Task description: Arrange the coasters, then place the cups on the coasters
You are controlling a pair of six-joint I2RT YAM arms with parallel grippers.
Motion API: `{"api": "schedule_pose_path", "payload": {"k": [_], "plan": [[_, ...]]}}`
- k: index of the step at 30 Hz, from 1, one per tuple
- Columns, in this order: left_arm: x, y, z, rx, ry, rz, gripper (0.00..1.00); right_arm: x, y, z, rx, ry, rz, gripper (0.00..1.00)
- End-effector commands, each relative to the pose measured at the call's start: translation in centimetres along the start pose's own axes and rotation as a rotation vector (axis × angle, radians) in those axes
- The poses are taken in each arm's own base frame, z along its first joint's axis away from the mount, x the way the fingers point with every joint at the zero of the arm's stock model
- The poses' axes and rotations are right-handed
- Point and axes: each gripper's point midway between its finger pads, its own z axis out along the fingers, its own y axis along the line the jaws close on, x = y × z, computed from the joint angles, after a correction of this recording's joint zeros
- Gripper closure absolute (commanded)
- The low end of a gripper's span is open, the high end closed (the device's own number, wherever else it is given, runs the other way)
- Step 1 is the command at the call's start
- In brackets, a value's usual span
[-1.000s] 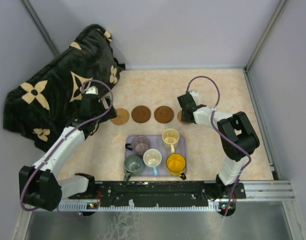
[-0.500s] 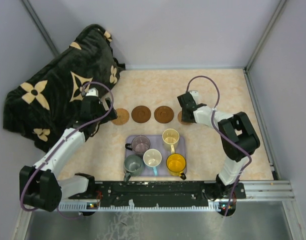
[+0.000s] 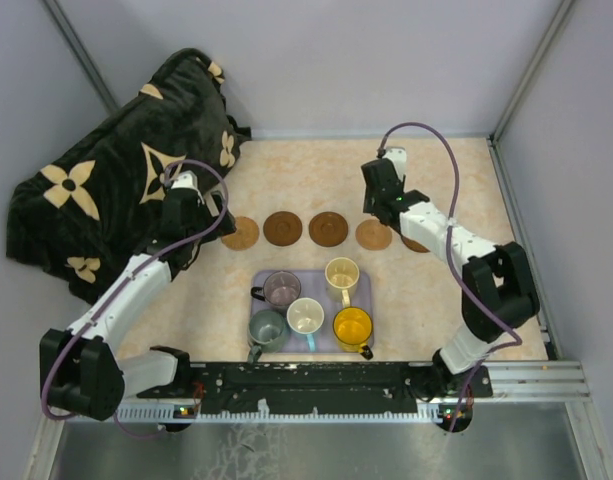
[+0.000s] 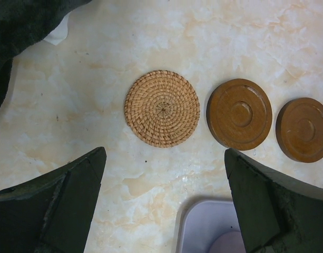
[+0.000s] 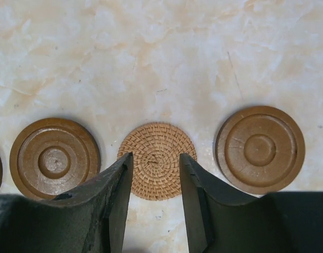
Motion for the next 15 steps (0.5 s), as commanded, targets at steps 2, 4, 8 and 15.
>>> {"api": "schedule_pose_path", "payload": {"k": [2, 4, 8, 15], "plan": [[-2.0, -1.2, -0.4, 0.064, -0.068, 0.056, 0.00, -4.7, -1.7, -2.9, 0.025, -0.176, 0.032, 0.57], [-1.7, -1.0, -0.4, 0.068, -0.078, 0.064, 0.00, -4.6, -2.4, -3.1, 0.028, -0.193, 0.040, 0.57], [-0.1, -0.8, -0.2, 0.085, -0.058, 0.075, 0.01, -3.1, -3.5, -2.9, 0.047, -0.175, 0.040, 0.57], [3.4, 1.3, 0.5, 0.011, 0.032, 0.066, 0.00, 0.6, -3.2, -0.5, 0.052, -0.073, 0.052, 0.61]]}}
